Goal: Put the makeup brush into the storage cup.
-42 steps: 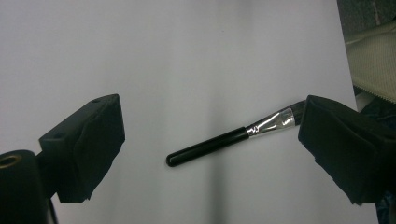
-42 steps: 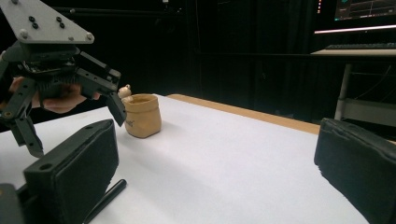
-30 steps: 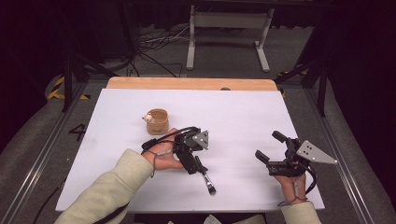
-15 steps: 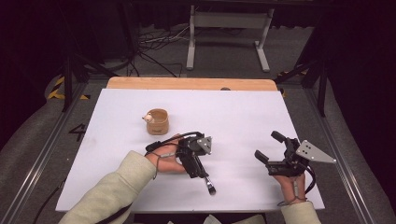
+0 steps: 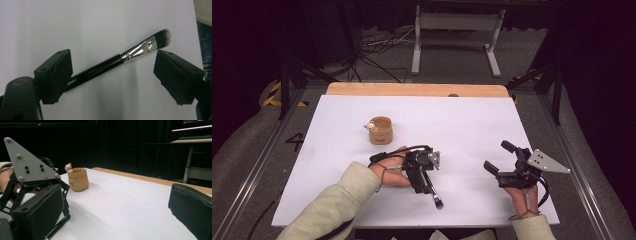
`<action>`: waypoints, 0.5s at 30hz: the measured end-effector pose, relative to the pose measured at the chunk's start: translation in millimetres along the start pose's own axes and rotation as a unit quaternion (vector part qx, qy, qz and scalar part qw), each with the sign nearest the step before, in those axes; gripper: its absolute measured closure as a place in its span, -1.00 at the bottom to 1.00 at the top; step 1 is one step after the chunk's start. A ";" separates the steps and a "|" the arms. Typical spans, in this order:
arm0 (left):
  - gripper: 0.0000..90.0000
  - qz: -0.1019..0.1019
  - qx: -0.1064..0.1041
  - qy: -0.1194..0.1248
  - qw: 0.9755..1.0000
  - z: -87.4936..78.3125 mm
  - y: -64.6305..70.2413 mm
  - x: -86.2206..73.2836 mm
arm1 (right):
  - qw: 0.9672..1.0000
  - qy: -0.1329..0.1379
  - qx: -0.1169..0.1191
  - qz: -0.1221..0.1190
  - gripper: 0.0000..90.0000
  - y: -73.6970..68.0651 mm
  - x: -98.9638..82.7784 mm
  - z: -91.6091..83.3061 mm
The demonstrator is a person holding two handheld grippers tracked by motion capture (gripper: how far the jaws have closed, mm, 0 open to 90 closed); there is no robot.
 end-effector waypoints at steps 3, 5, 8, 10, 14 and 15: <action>-0.58 0.004 0.002 -0.005 1.000 2.4 0.0 -0.4 | 1.000 -0.003 0.000 0.001 -0.99 0.6 -0.5 0.7; -0.57 0.007 0.002 -0.006 1.000 3.5 0.5 0.1 | 1.000 -0.003 0.000 0.002 -0.99 0.8 -0.6 0.9; -0.56 0.009 0.004 -0.009 1.000 5.1 1.5 1.1 | 1.000 -0.003 0.000 0.002 -0.99 0.7 -0.5 0.9; -0.58 0.008 0.003 -0.013 1.000 6.4 1.7 2.0 | 1.000 -0.004 0.000 0.004 -0.99 0.6 -0.4 0.4; -0.58 0.009 0.003 -0.016 1.000 8.3 1.6 2.9 | 1.000 -0.008 -0.003 0.007 -0.99 1.3 -0.8 -0.4; -0.58 0.007 0.003 -0.018 1.000 8.8 1.6 2.9 | 1.000 -0.008 -0.004 0.007 -0.99 1.4 -0.8 -0.7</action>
Point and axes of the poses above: each handheld gripper's, and its own axes: z roughly forward along the jaws, x roughly out of its top, y roughly to its right, the point moved 1 cm from there along z, roughly forward along the jaws, and after that the axes turned 3 degrees about x, right-handed, at the moved point
